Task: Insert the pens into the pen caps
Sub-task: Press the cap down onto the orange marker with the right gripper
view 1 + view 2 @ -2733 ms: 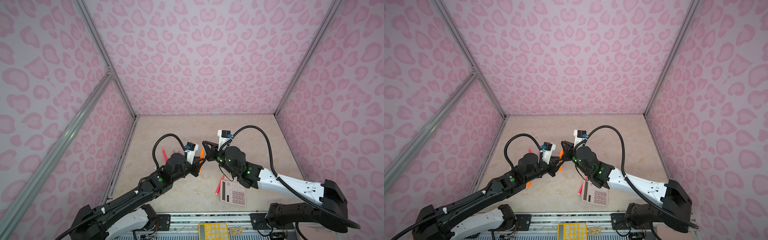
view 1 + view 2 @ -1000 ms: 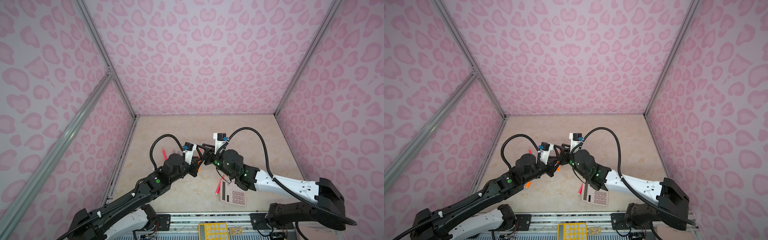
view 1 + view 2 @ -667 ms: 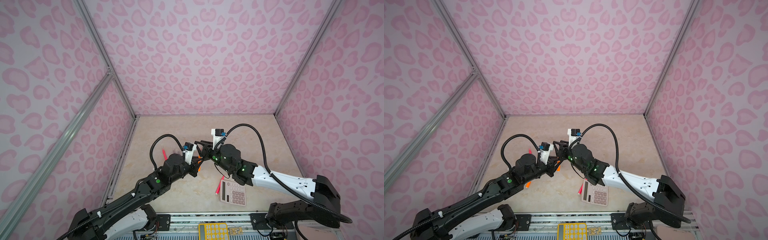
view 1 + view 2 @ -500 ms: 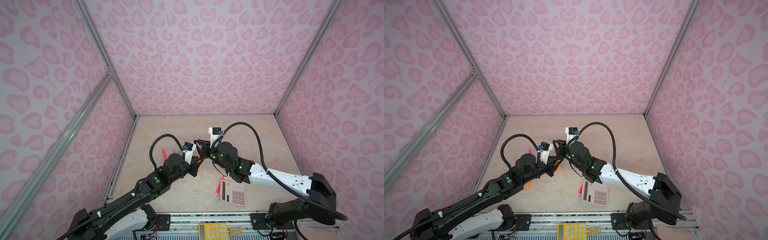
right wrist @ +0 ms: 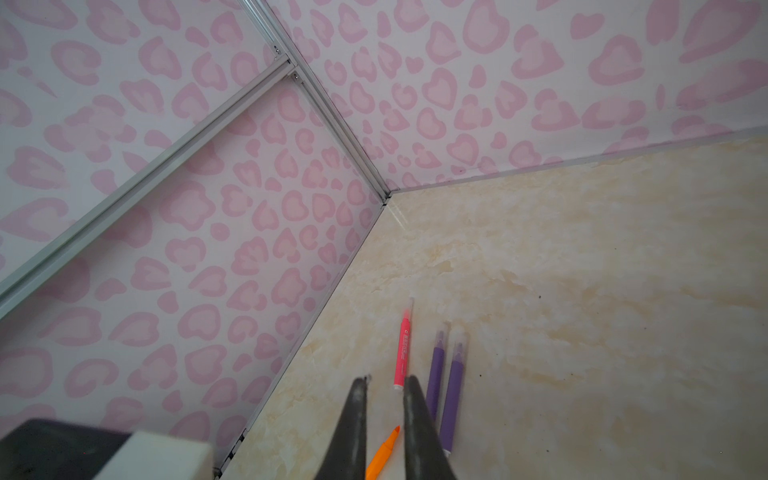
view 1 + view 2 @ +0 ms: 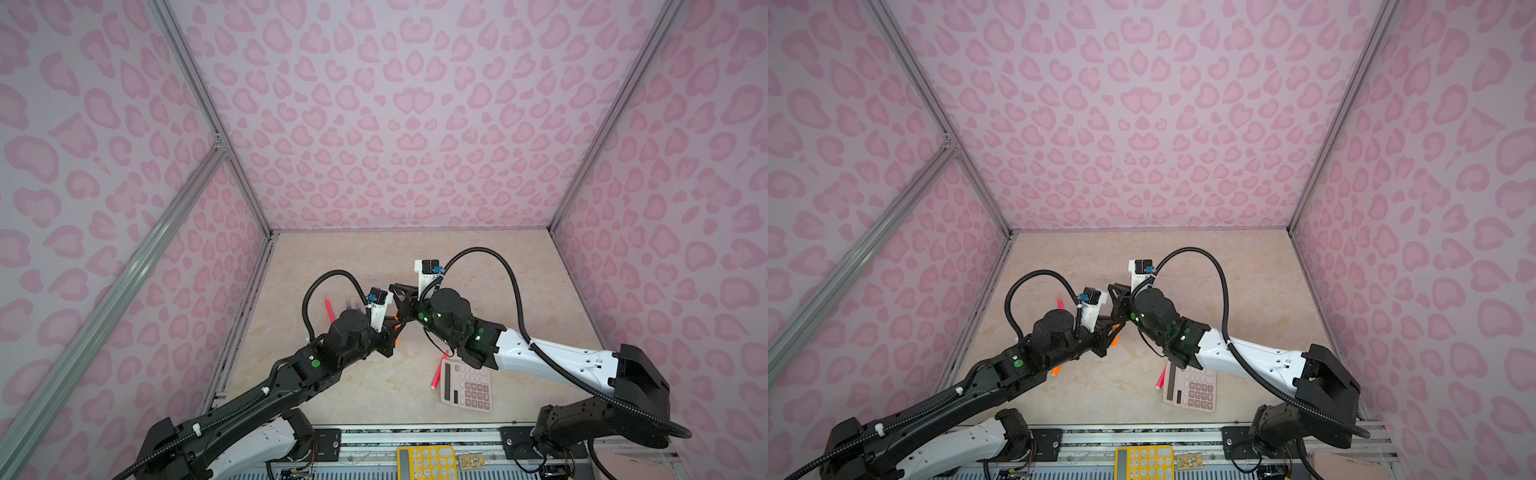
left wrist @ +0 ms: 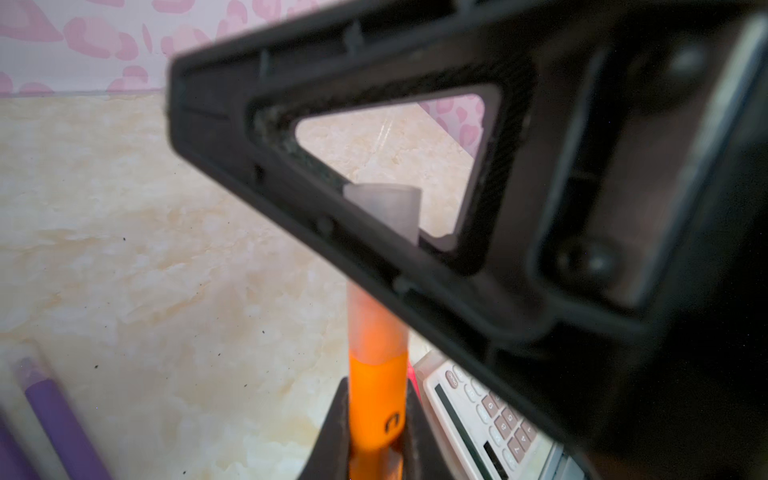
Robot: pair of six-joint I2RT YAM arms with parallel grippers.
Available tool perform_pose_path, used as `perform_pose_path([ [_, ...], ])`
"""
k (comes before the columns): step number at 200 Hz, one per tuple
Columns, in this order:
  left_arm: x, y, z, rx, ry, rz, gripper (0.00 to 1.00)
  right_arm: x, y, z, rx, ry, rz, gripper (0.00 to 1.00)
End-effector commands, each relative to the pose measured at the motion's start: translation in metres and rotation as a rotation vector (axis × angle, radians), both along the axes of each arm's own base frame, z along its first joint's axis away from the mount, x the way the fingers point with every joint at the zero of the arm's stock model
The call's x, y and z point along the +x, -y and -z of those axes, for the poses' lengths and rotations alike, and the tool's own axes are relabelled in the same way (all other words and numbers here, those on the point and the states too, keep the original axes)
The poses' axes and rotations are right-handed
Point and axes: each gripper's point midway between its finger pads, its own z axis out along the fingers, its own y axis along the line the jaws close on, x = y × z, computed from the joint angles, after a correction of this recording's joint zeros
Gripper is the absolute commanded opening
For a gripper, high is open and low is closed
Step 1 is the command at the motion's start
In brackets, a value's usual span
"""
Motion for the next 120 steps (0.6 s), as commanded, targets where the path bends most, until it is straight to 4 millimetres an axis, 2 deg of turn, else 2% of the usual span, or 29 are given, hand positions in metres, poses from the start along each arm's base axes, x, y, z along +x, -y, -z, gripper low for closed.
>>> perform_pose_path([
  [1, 0.026, -0.022, -0.020, -0.031, 0.073, -0.194, 0.03, -0.017, -0.011, 0.024, -0.023, -0.041, -0.054, 0.00],
  [28, 0.026, -0.024, -0.019, -0.029, 0.080, -0.201, 0.04, -0.033, -0.023, 0.036, -0.046, -0.022, -0.077, 0.00],
  [53, 0.023, -0.021, -0.023, -0.052, 0.086, -0.174, 0.04, -0.039, -0.034, 0.049, -0.073, -0.029, -0.093, 0.00],
  [76, 0.024, -0.022, -0.024, -0.071, 0.077, -0.162, 0.04, -0.038, -0.035, 0.059, -0.082, -0.040, -0.093, 0.00],
  [120, 0.034, -0.035, -0.018, -0.147, 0.017, -0.179, 0.04, -0.039, -0.031, 0.062, -0.087, -0.045, -0.083, 0.00],
])
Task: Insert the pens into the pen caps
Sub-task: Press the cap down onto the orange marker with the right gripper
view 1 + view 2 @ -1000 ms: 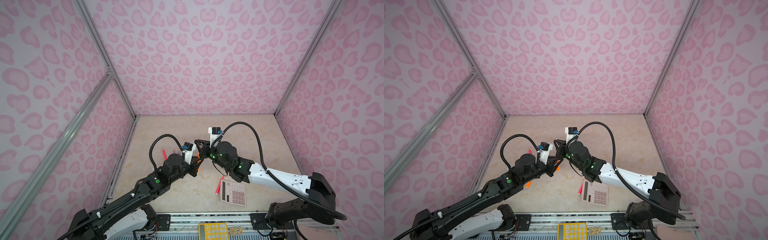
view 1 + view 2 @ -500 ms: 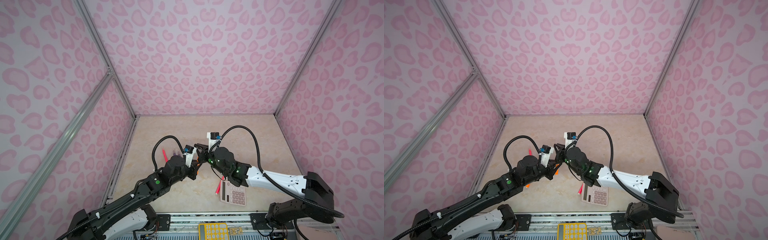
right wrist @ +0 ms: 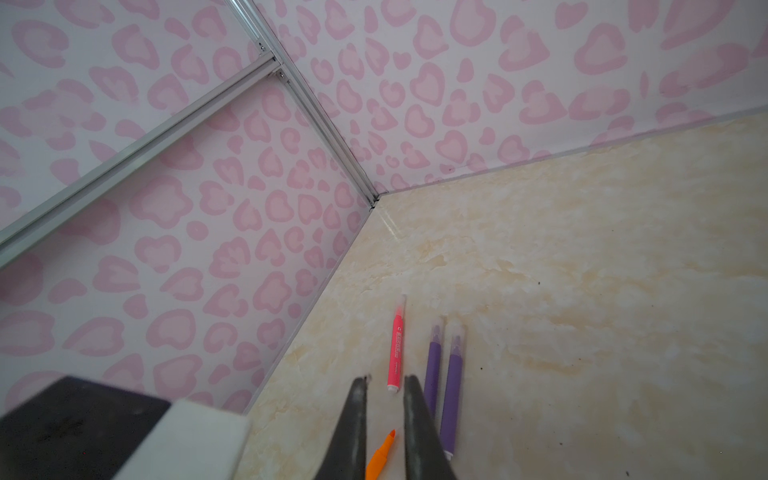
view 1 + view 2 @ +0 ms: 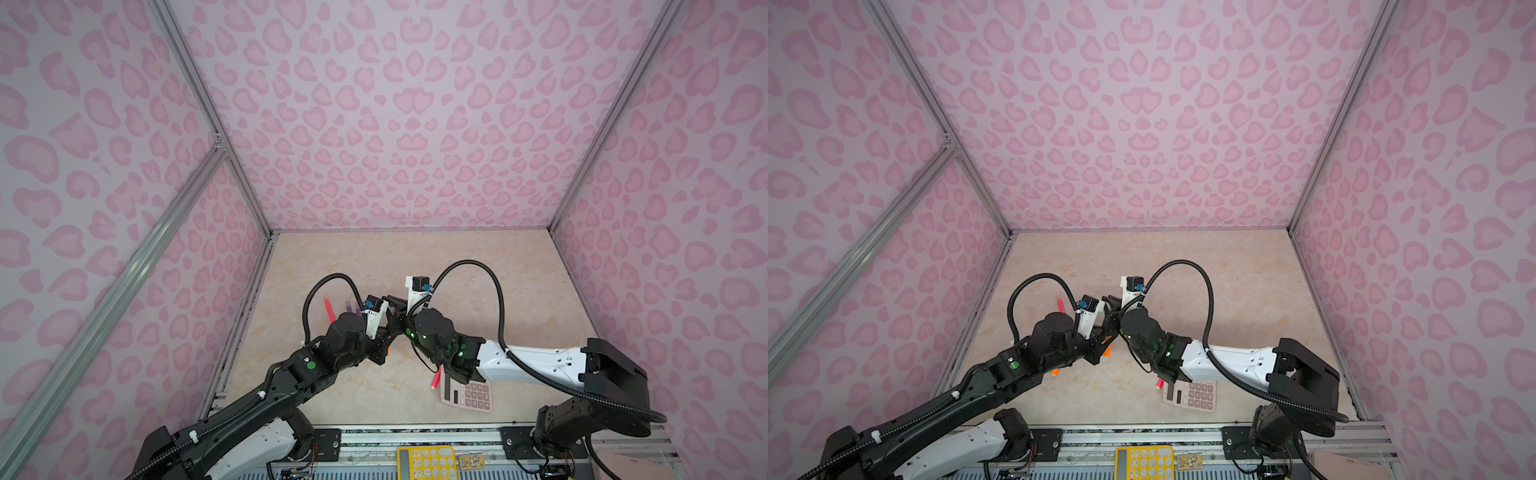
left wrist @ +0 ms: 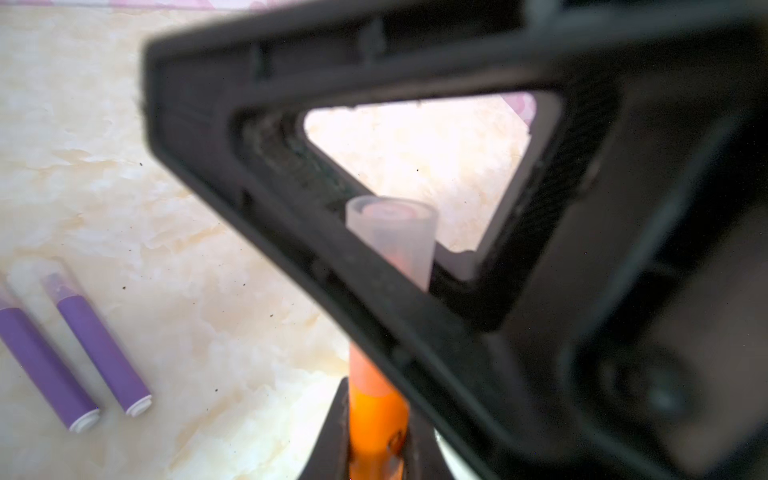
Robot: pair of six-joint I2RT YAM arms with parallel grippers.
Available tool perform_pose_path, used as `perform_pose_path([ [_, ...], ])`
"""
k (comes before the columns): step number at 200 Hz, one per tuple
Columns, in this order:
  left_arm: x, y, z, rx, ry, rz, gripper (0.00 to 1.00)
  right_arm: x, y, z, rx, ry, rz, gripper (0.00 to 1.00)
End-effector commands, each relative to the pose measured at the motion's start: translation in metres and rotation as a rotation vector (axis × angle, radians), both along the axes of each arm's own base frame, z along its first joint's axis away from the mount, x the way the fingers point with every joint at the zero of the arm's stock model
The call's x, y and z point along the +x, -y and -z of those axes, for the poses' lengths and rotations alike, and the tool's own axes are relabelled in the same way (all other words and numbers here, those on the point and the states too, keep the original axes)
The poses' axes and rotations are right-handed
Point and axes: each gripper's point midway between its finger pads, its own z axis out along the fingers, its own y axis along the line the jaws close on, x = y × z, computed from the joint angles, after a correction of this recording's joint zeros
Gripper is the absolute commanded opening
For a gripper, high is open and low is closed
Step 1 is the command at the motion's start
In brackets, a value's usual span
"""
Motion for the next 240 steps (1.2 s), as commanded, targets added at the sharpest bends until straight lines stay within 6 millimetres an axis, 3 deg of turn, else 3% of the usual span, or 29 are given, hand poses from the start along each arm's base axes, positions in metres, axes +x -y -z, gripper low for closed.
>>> perform_pose_path([
  [1, 0.041, -0.014, -0.047, -0.189, 0.124, -0.196, 0.04, -0.027, -0.012, 0.032, -0.078, -0.078, -0.132, 0.00],
  [100, 0.046, -0.027, -0.041, -0.298, 0.064, -0.202, 0.04, -0.040, 0.013, 0.021, 0.046, -0.030, -0.147, 0.00],
  [148, 0.041, -0.018, -0.055, -0.377, 0.083, -0.134, 0.04, -0.050, 0.017, 0.012, 0.132, 0.024, -0.202, 0.00],
  [203, 0.040, -0.022, -0.059, -0.370, 0.108, -0.143, 0.04, -0.054, 0.021, 0.012, 0.140, 0.022, -0.215, 0.00],
  [240, 0.048, -0.033, -0.054, -0.306, 0.120, -0.211, 0.04, -0.047, 0.020, 0.027, 0.056, -0.064, -0.139, 0.00],
])
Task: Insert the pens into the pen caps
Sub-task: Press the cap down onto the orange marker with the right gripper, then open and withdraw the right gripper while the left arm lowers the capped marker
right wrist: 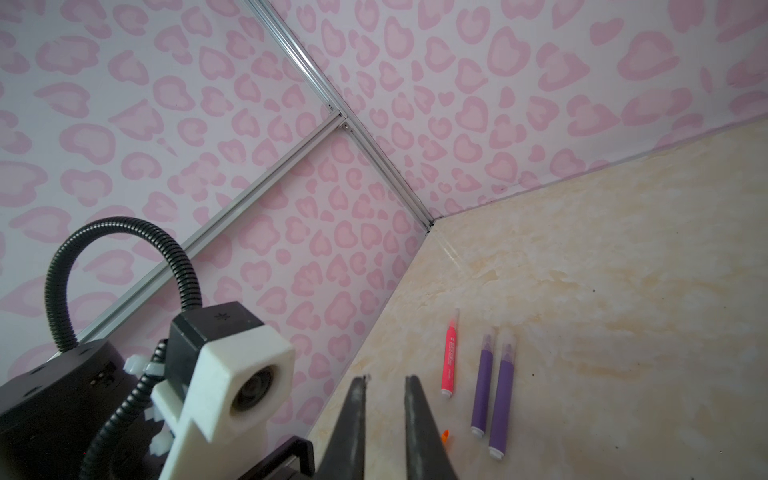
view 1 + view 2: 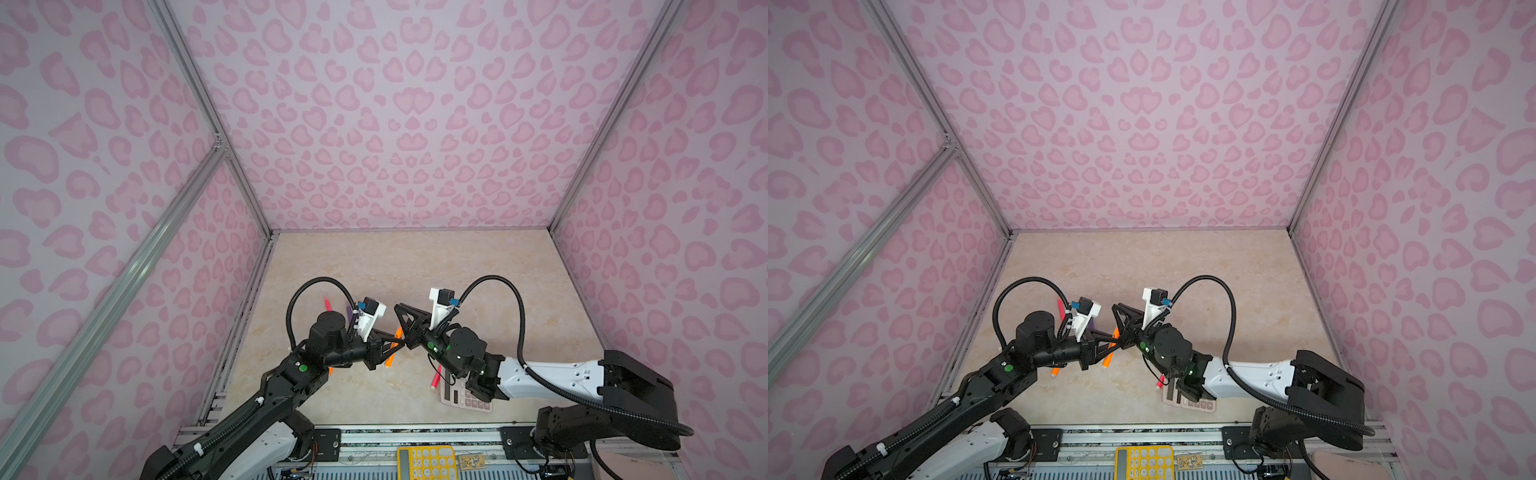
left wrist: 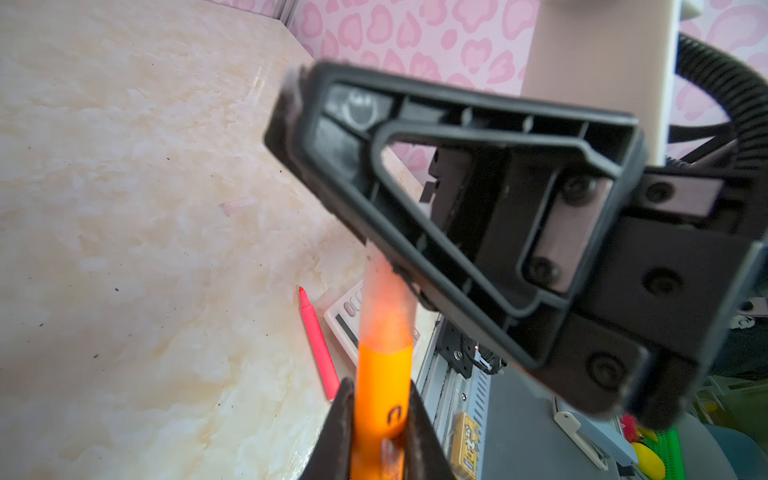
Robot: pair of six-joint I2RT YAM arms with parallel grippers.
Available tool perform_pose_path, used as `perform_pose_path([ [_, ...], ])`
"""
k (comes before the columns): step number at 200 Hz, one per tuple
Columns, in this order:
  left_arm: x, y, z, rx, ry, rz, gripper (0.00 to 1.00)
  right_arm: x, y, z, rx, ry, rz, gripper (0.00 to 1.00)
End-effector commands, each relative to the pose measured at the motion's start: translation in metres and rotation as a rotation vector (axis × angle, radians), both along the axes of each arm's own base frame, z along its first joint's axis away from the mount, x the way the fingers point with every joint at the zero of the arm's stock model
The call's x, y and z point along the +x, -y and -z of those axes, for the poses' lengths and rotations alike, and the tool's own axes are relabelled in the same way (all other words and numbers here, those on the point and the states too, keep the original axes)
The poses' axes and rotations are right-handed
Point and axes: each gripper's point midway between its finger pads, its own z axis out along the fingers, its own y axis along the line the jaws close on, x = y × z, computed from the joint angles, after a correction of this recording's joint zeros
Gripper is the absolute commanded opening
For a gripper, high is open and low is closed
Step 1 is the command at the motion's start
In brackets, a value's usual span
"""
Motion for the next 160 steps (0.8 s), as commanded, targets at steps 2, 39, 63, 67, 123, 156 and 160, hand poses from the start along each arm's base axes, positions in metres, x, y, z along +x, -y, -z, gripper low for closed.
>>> perform_pose_path([
  [2, 0.079, -0.049, -0.032, -0.018, 0.123, -0.503, 0.04, -0.018, -0.014, 0.042, -0.180, -0.093, -0.082, 0.00],
  [39, 0.081, -0.056, -0.025, 0.085, 0.151, -0.570, 0.04, -0.016, -0.028, 0.048, -0.211, -0.136, -0.085, 0.00],
  [63, 0.078, -0.049, -0.025, 0.126, 0.176, -0.570, 0.04, -0.014, -0.030, 0.044, -0.218, -0.139, -0.079, 0.00],
  [67, 0.078, -0.048, -0.025, 0.131, 0.178, -0.568, 0.04, -0.014, -0.030, 0.043, -0.219, -0.137, -0.078, 0.00],
  [123, 0.087, -0.047, -0.010, 0.176, 0.123, -0.594, 0.04, 0.005, 0.001, 0.008, -0.209, -0.069, 0.051, 0.61],
  [156, 0.097, -0.054, 0.010, 0.234, 0.055, -0.651, 0.04, 0.024, 0.043, 0.001, -0.191, -0.075, 0.149, 0.70],
  [160, 0.099, -0.056, 0.012, 0.241, 0.043, -0.662, 0.04, 0.026, 0.048, 0.001, -0.186, -0.078, 0.160, 0.70],
])
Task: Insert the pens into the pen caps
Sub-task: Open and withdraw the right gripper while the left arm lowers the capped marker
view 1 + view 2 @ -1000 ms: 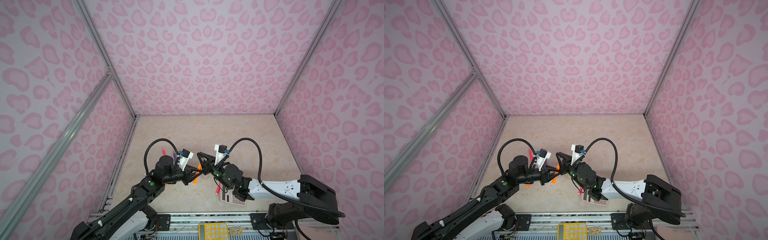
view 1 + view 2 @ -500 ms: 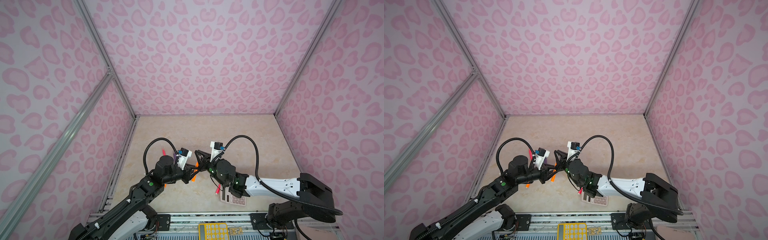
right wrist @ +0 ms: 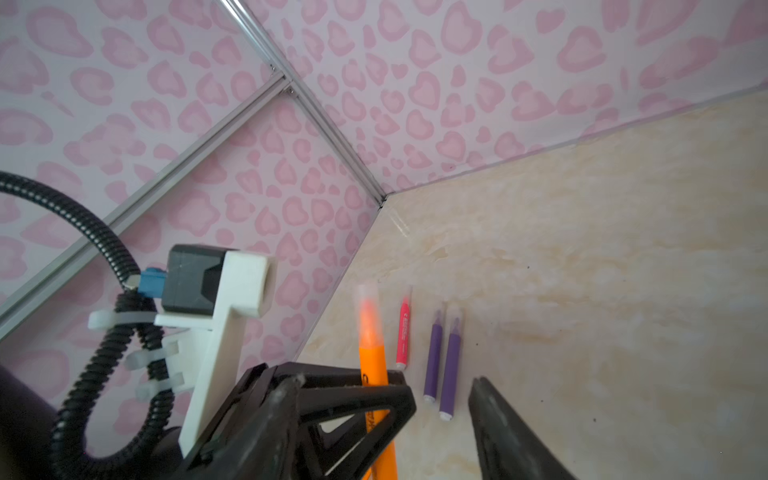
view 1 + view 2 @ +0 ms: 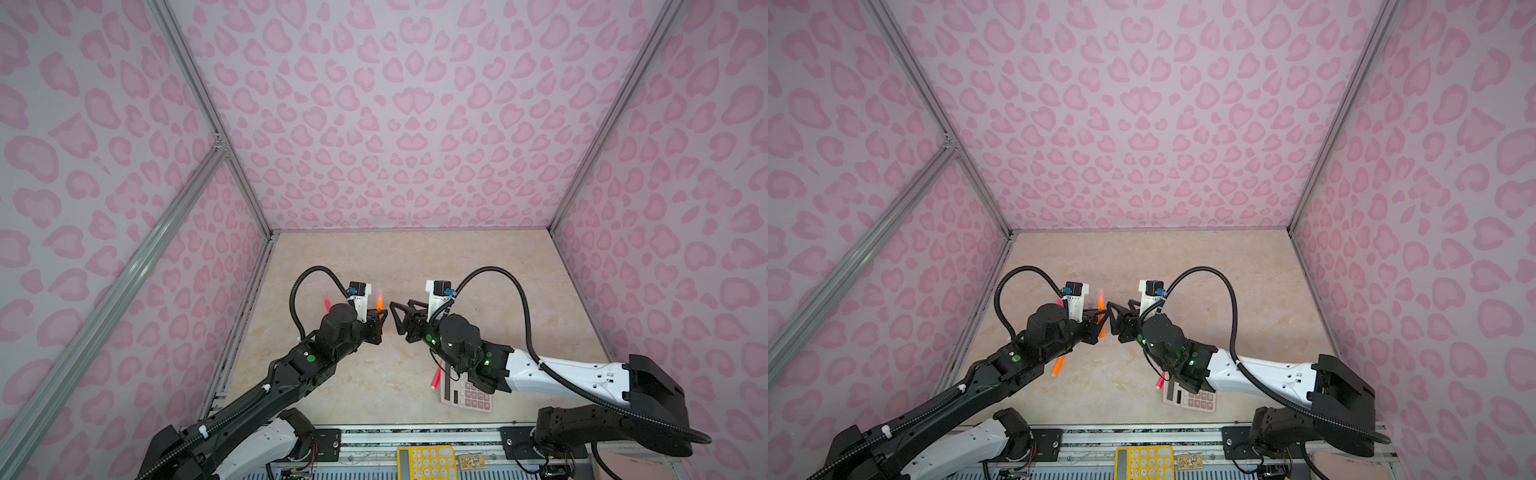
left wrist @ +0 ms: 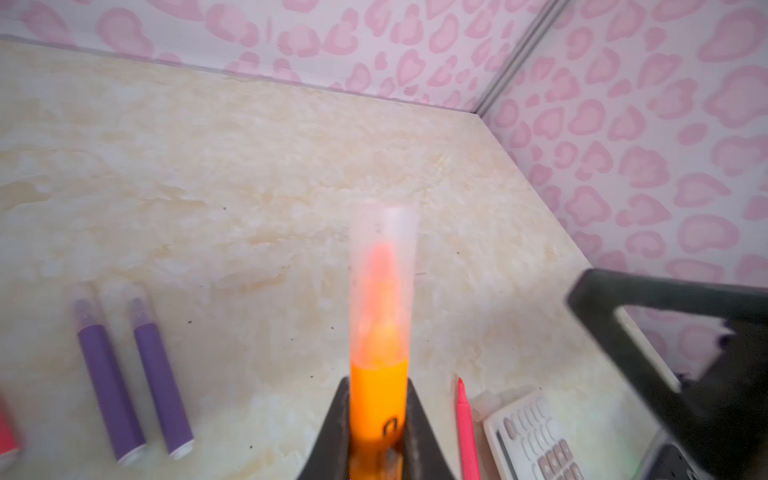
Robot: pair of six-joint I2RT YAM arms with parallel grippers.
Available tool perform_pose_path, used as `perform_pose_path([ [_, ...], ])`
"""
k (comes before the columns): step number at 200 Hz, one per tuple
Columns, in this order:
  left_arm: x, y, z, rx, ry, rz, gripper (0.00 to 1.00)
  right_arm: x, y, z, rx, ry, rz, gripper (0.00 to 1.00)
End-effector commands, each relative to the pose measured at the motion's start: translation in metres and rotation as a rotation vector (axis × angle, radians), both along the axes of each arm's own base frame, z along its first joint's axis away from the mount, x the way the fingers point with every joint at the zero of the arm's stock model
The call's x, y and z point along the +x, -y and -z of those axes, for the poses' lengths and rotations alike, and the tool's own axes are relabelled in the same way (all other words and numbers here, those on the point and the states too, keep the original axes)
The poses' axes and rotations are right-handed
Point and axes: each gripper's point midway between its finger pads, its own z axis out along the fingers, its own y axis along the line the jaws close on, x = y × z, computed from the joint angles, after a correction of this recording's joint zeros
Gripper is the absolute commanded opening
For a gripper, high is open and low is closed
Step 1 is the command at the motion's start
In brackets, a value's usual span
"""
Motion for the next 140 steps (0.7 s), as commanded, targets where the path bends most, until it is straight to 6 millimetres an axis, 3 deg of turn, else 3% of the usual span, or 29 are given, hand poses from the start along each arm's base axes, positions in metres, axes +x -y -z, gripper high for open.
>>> perform_pose_path([
  [1, 0.016, -0.014, 0.000, -0.001, -0.013, -0.118, 0.04, 0.011, 0.026, 0.011, -0.034, -0.014, 0.066, 0.70],
  [25, 0.031, -0.033, 0.027, 0.038, -0.124, -0.214, 0.04, 0.018, 0.051, 0.017, -0.017, -0.035, 0.117, 0.70],
  [46, 0.042, -0.045, 0.058, 0.106, -0.253, -0.273, 0.04, 0.021, 0.058, 0.021, -0.016, -0.044, 0.131, 0.70],
  [108, 0.059, -0.021, 0.134, 0.286, -0.543, -0.207, 0.04, 0.031, 0.040, 0.037, -0.057, -0.073, 0.090, 0.69],
  [140, 0.062, -0.022, 0.160, 0.359, -0.622, -0.217, 0.04, 0.038, 0.041, 0.041, -0.066, -0.096, 0.087, 0.68],
])
